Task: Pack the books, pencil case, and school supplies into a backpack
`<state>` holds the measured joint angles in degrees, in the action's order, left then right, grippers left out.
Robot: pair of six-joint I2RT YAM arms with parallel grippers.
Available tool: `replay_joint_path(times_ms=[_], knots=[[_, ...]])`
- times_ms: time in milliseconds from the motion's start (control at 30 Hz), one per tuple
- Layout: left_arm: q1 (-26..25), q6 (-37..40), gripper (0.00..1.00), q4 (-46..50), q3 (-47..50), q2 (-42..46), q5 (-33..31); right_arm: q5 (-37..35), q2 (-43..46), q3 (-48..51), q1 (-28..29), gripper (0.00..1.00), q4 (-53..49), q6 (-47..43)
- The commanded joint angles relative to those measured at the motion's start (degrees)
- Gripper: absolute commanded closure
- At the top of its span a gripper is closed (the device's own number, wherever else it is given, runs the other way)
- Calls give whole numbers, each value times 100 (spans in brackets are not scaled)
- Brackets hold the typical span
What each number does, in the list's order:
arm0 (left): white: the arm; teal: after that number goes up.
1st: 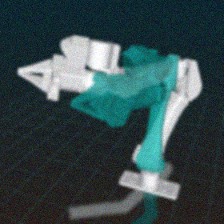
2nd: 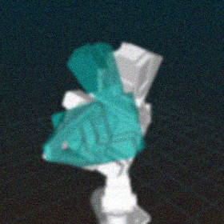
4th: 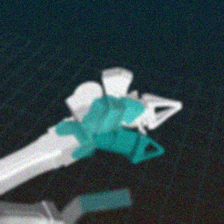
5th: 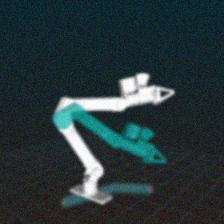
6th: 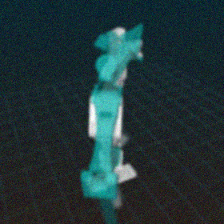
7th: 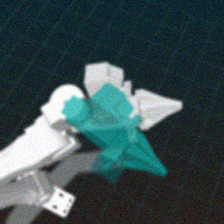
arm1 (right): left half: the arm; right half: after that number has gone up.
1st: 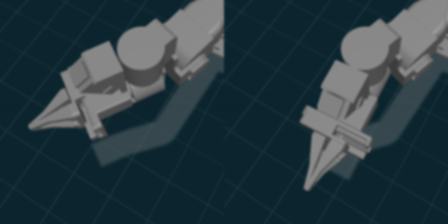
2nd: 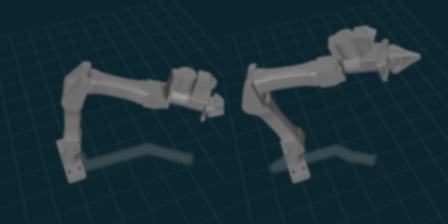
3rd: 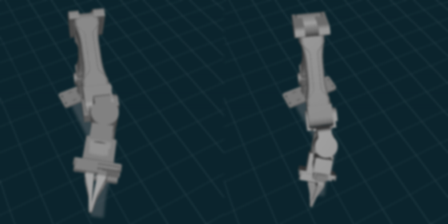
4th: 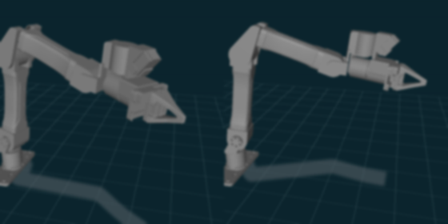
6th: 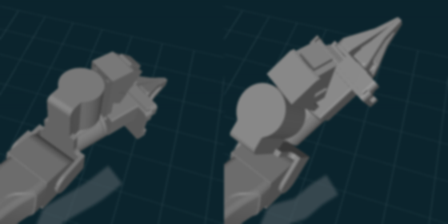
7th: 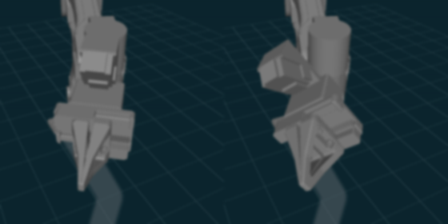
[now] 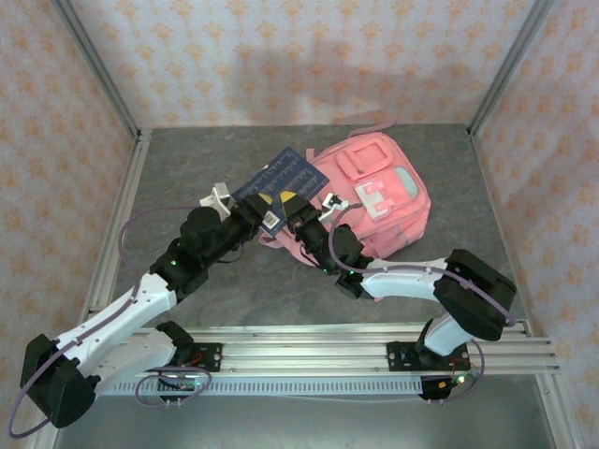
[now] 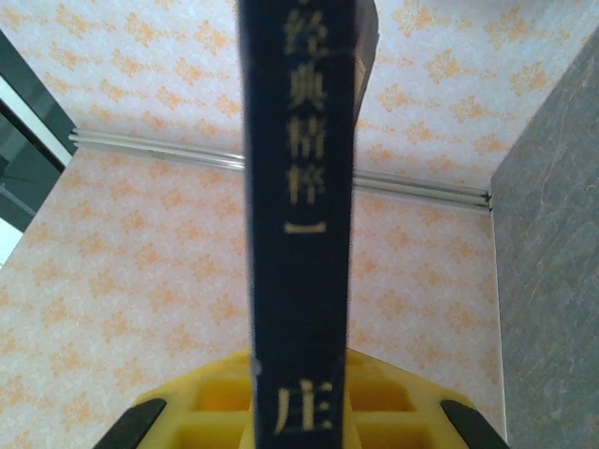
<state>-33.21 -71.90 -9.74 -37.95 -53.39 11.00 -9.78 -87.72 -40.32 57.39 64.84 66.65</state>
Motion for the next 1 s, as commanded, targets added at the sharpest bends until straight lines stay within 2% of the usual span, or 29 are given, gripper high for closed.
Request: replay_joint_path(times_ms=[0, 133, 300, 500, 567, 633, 700, 767, 867, 967], knots=[[-131, 37, 75, -178, -16, 78, -235, -276, 6, 22, 111, 100, 633, -10], [-181, 181, 82, -33, -44, 231, -336, -470, 97, 76, 156, 99, 417, -92], [-221, 255, 98, -18, -98, 267, -274, -583, 130, 128, 168, 96, 314, -155], [-247, 294, 100, 141, -99, 364, -349, -704, 238, 186, 168, 95, 38, -240], [-247, 379, 100, 149, -127, 373, -280, -687, 213, 154, 168, 89, 14, -223], [-247, 490, 100, 311, -216, 413, -257, -686, 257, 147, 167, 74, -134, -266], [-247, 677, 100, 664, -317, 573, -363, -712, 464, 147, 160, 65, -708, -350], [-247, 1090, 100, 1434, -496, 933, -777, -919, 955, -1, 145, 62, -2249, -402], [-238, 1737, 100, 2460, -748, 1475, -1416, -1286, 1561, -494, 140, 58, -4492, -1006], [-230, 2060, 100, 3092, -886, 1656, -1647, -1519, 1850, -574, 31, 58, -5202, -1495]])
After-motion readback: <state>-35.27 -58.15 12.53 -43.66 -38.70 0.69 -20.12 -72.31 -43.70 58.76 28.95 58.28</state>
